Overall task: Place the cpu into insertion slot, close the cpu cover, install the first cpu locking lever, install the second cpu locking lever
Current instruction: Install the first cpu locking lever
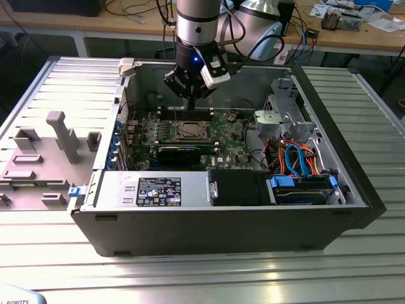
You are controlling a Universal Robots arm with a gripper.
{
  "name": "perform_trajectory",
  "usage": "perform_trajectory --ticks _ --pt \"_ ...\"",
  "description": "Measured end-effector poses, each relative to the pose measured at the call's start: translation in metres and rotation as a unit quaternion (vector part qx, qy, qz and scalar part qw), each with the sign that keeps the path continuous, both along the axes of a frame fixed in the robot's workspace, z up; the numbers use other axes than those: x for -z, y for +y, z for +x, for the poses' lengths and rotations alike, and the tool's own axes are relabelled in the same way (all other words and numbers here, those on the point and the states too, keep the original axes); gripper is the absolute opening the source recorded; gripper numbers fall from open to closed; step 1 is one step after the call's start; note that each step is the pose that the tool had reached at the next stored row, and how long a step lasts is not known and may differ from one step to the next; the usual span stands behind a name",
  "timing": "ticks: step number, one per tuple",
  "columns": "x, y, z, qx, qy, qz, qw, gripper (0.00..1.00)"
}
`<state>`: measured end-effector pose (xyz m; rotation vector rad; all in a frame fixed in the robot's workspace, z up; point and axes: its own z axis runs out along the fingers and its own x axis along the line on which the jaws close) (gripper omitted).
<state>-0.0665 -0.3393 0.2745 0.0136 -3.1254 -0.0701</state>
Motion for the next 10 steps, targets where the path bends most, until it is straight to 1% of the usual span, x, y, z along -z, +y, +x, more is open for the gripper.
perform_trajectory --ticks 1,2,10 --pt "0.0000 0.0000 0.0000 -0.008 0.0000 0.0000 0.99997 0.11" --pt "0.0000 -0.0001 0.0000 -0.011 0.0000 0.0000 0.99993 0.11" --pt "-0.0001 -0.0001 -0.0002 -0.012 -0.0001 0.0001 0.99992 0.11"
